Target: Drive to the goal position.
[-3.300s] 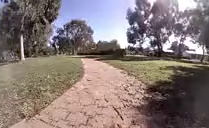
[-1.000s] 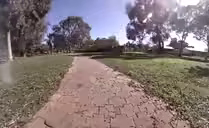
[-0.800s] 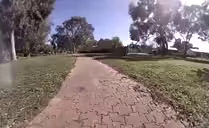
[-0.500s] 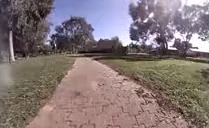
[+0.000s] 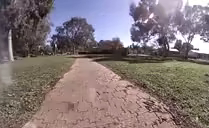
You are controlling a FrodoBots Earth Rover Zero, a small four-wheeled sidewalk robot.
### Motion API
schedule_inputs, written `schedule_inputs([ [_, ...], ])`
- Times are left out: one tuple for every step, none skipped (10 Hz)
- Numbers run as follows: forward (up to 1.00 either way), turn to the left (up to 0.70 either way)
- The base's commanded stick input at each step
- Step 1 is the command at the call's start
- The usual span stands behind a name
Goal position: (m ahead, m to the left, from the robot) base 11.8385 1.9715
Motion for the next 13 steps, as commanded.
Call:
schedule_inputs([
  [0.70,0.34],
  [0.70,0.35],
  [0.70,0.35],
  [0.70,0.00],
  [0.70,0.00],
  [0.70,0.00],
  [0.70,0.00],
  [0.70,0.00],
  [0.70,0.00],
  [0.70,0.00],
  [0.70,0.00],
  [0.70,0.00],
  [0.70,0.00],
])
